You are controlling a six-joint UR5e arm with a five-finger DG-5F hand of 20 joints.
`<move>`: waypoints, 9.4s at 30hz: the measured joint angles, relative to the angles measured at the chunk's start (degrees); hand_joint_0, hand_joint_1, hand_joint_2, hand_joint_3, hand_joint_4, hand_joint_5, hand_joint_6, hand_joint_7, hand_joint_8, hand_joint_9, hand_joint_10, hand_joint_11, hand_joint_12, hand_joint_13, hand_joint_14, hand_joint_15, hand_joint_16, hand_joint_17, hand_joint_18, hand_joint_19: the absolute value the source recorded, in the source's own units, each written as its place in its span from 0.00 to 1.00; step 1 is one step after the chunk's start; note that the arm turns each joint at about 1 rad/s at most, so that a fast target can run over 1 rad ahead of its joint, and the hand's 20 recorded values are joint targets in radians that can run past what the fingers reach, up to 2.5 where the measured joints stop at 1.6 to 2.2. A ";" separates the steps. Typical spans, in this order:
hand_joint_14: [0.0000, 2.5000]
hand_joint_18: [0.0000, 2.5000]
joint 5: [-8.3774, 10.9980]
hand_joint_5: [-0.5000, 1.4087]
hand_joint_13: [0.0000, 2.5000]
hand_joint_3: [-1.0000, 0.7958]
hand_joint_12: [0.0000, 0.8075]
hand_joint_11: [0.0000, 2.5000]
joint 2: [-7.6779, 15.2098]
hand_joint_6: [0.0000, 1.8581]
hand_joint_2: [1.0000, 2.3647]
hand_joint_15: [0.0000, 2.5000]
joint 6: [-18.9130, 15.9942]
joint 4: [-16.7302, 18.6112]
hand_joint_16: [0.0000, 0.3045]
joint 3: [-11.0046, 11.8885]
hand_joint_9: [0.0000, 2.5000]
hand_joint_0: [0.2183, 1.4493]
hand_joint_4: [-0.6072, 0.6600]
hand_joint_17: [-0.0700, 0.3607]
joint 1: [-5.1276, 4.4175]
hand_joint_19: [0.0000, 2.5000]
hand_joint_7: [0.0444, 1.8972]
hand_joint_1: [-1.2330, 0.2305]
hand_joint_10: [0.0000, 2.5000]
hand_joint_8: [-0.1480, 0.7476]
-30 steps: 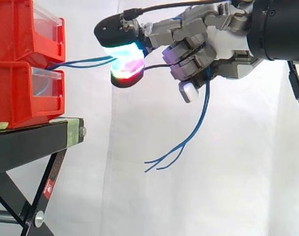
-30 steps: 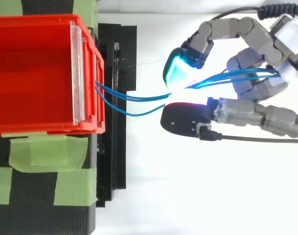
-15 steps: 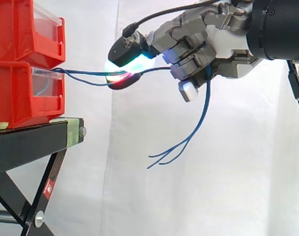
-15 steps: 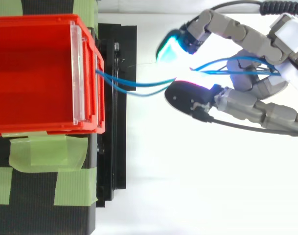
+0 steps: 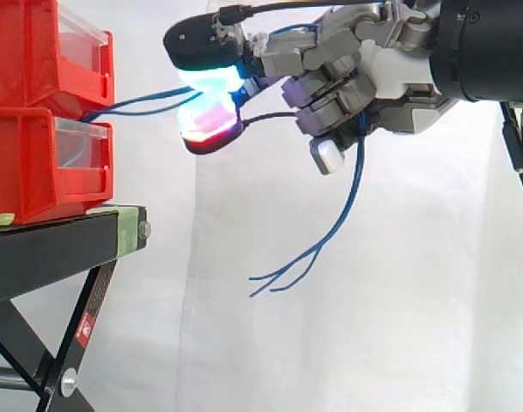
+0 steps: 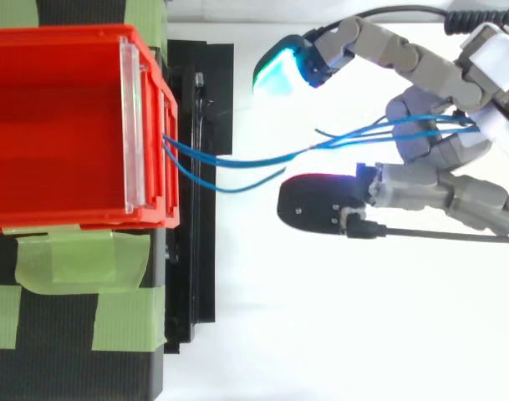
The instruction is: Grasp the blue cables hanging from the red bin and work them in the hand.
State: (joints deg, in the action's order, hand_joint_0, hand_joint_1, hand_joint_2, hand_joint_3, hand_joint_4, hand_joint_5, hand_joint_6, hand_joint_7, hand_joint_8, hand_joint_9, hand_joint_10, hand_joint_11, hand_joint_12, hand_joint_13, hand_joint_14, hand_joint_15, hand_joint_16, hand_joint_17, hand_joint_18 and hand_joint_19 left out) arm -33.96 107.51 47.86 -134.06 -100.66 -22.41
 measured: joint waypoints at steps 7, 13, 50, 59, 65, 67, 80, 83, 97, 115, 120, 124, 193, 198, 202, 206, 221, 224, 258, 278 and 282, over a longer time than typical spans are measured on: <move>1.00 1.00 -0.43 0.37 0.84 0.22 0.87 1.00 0.00 0.01 0.01 0.86 0.06 -0.63 0.69 0.01 0.68 0.66 0.71 0.53 0.00 0.31 0.62 0.43 1.00 0.81; 1.00 1.00 -0.75 0.40 0.84 0.15 0.87 1.00 0.00 0.01 0.01 0.86 0.12 -0.58 0.69 0.02 0.68 0.60 0.71 0.53 0.00 0.31 0.71 0.41 1.00 0.81; 1.00 1.00 -0.52 0.38 0.84 0.01 0.87 1.00 0.00 0.16 0.00 0.86 0.14 -0.97 0.69 0.02 0.68 0.51 0.71 0.53 -0.20 0.31 0.69 0.45 1.00 0.81; 1.00 1.00 -0.44 0.39 0.84 0.15 0.87 1.00 -0.01 0.14 0.01 0.86 0.09 -1.11 0.69 0.02 0.68 0.59 0.71 0.53 -0.02 0.31 0.69 0.41 1.00 0.81; 1.00 1.00 -0.41 0.40 0.84 0.21 0.87 1.00 0.00 0.11 0.01 0.86 0.05 -1.11 0.69 0.01 0.68 0.60 0.71 0.53 0.00 0.31 0.70 0.40 1.00 0.81; 1.00 1.00 -0.41 0.40 0.84 0.22 0.87 1.00 0.00 0.11 0.01 0.86 0.07 -1.09 0.69 0.01 0.68 0.61 0.70 0.53 0.00 0.31 0.70 0.40 1.00 0.81; 1.00 1.00 -0.56 0.41 0.84 0.28 0.87 1.00 -0.01 0.00 0.02 0.86 0.29 -0.86 0.69 0.01 0.68 0.67 0.70 0.53 0.00 0.31 0.71 0.41 1.00 0.81; 1.00 1.00 -0.54 0.41 0.84 0.26 0.87 1.00 -0.01 0.00 0.01 0.86 0.30 -0.85 0.69 0.02 0.68 0.68 0.69 0.53 0.00 0.31 0.69 0.41 1.00 0.81; 1.00 1.00 -0.56 0.40 0.84 0.11 0.87 1.00 0.00 0.00 0.01 0.86 0.16 -0.62 0.69 0.02 0.68 0.59 0.71 0.53 -0.10 0.31 0.69 0.41 1.00 0.81; 1.00 1.00 1.28 0.40 0.84 0.08 0.87 1.00 -0.01 0.02 0.00 0.86 -2.20 -0.17 0.69 0.02 0.68 0.53 0.72 0.53 -0.82 0.31 0.72 0.48 1.00 0.81; 1.00 1.00 2.05 0.40 0.84 0.13 0.87 1.00 -0.01 0.04 0.01 0.86 -3.95 0.65 0.69 0.02 0.68 0.55 0.71 0.53 -1.32 0.31 0.72 0.47 1.00 0.81; 1.00 1.00 2.42 0.40 0.84 0.19 0.87 1.00 -0.01 0.06 0.01 0.86 -5.57 0.81 0.69 0.02 0.68 0.57 0.71 0.53 -1.69 0.31 0.71 0.46 1.00 0.81; 1.00 1.00 3.90 0.36 0.84 0.77 0.87 1.00 0.00 0.16 0.00 0.86 -14.54 -0.14 0.69 0.03 0.68 0.73 0.68 0.53 -3.25 0.31 0.66 0.41 1.00 0.81; 1.00 1.00 3.90 0.36 0.84 0.50 0.87 1.00 -0.01 0.11 0.02 0.86 -14.55 -0.20 0.69 0.03 0.68 0.68 0.69 0.53 -3.25 0.31 0.69 0.41 1.00 0.81; 1.00 1.00 3.90 0.37 0.84 0.29 0.87 1.00 -0.01 0.07 0.02 0.86 -14.54 -0.22 0.69 0.03 0.68 0.63 0.69 0.53 -3.25 0.31 0.70 0.43 1.00 0.81; 1.00 1.00 3.90 0.37 0.84 0.29 0.87 1.00 0.02 0.06 0.02 0.86 -14.55 -0.11 0.69 0.02 0.68 0.63 0.69 0.53 -3.25 0.31 0.70 0.44 1.00 0.81; 1.00 1.00 3.90 0.30 0.84 0.24 0.87 1.00 -0.02 0.24 0.01 0.86 -14.54 0.03 0.69 0.03 0.68 0.61 0.67 0.53 -3.36 0.31 0.65 0.39 1.00 0.81; 1.00 1.00 3.90 0.24 0.84 0.23 0.87 1.00 -0.01 0.37 0.01 0.86 -14.60 0.20 0.69 0.02 0.68 0.60 0.67 0.53 -3.48 0.31 0.60 0.37 1.00 0.81; 1.00 1.00 4.01 0.35 0.84 0.10 0.87 1.00 0.00 0.25 0.01 0.86 -15.02 -1.25 0.69 0.02 0.68 0.55 0.71 0.53 -3.62 0.31 0.66 0.44 1.00 0.81; 1.00 1.00 4.40 0.42 0.84 0.14 0.87 1.00 -0.01 0.00 0.01 0.86 -14.70 -1.45 0.69 0.02 0.68 0.57 0.73 0.53 -3.35 0.31 0.72 0.45 1.00 0.81; 1.00 1.00 4.40 0.43 0.84 0.12 0.87 1.00 -0.01 0.00 0.01 0.86 -14.67 -1.41 0.69 0.02 0.68 0.56 0.73 0.53 -3.30 0.31 0.73 0.45 1.00 0.81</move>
State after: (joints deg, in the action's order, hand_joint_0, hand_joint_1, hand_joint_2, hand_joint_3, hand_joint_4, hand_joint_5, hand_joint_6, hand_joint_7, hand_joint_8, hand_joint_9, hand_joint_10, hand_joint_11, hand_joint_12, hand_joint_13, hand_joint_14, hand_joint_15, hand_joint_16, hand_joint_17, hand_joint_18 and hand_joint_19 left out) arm -29.56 107.50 33.18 -135.48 -100.63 -25.72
